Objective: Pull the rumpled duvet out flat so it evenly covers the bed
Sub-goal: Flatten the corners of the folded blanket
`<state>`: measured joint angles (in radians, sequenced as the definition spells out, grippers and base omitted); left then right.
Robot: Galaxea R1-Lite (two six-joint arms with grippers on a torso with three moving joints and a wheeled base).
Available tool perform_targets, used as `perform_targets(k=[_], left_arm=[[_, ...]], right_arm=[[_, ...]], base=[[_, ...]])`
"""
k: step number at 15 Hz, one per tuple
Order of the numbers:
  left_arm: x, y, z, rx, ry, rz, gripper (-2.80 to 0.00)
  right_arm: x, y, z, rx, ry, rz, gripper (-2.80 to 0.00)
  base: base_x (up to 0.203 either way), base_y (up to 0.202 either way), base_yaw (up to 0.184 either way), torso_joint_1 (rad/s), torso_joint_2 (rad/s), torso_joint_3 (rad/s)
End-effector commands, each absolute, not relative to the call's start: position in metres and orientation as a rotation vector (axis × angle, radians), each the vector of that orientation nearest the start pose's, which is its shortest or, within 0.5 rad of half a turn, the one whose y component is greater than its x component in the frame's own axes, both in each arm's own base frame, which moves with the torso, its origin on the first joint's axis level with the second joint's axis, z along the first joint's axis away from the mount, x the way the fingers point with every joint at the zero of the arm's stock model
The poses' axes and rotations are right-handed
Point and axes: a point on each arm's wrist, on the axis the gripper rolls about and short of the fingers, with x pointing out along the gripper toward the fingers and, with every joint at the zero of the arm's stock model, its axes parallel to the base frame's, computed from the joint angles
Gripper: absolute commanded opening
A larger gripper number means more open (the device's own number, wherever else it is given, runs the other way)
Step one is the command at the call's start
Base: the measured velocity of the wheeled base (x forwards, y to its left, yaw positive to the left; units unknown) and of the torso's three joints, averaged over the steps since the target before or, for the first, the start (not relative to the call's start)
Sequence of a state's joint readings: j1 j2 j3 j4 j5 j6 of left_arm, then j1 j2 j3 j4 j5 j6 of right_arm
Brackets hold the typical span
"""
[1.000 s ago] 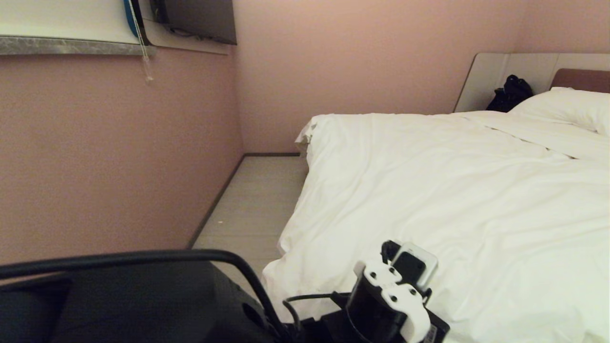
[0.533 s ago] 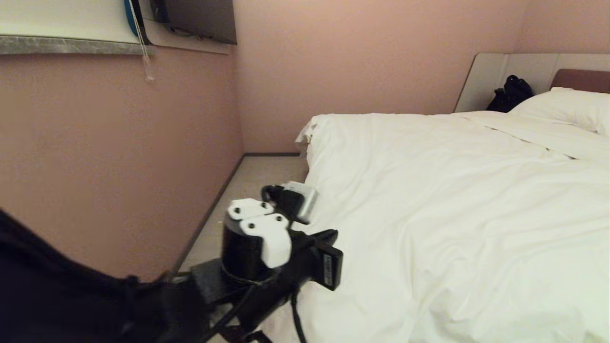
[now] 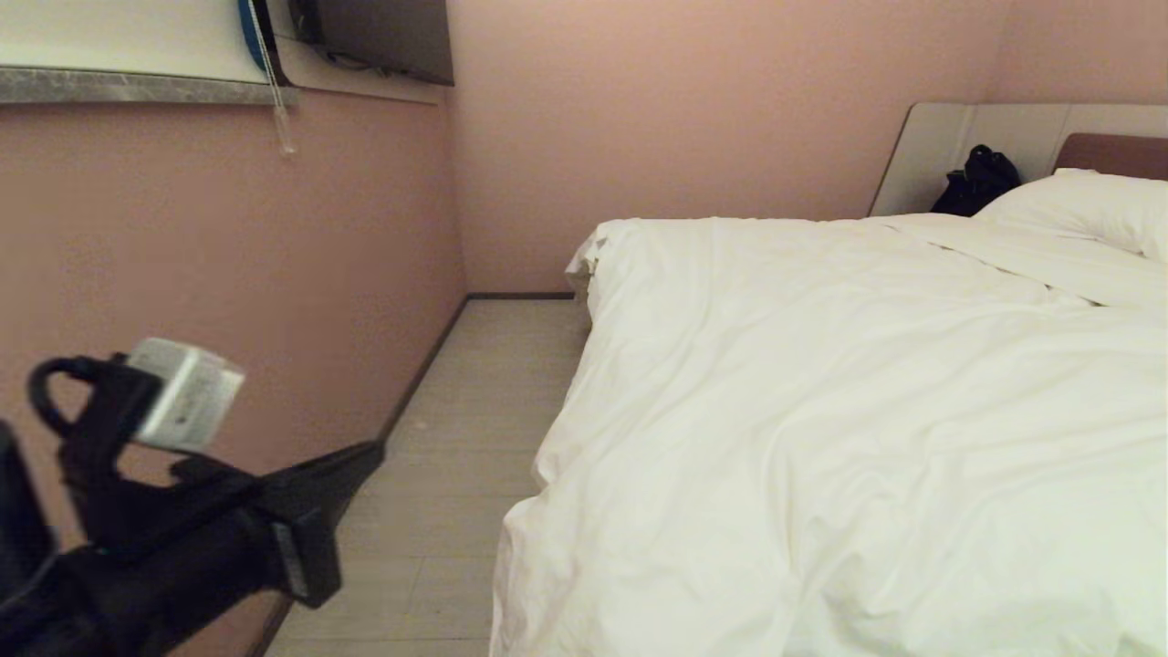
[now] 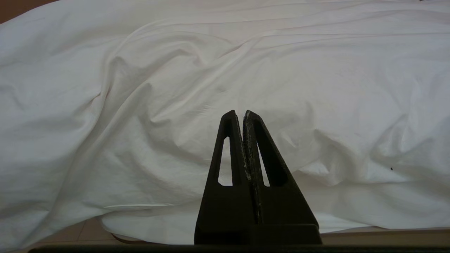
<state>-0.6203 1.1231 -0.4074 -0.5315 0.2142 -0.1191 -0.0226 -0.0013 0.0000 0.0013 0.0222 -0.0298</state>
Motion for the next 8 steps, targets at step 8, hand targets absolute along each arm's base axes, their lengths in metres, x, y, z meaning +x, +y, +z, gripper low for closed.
perform_targets(k=[8], left_arm=[[0.027,-0.004,0.201,-0.026,0.141,-0.068,-2.80]], right_arm=[[-0.023,0.001,0.075,-0.031,0.001,0.001,-2.80]], base=[[0.000,0.000,0.000,0.000,0.00,0.000]])
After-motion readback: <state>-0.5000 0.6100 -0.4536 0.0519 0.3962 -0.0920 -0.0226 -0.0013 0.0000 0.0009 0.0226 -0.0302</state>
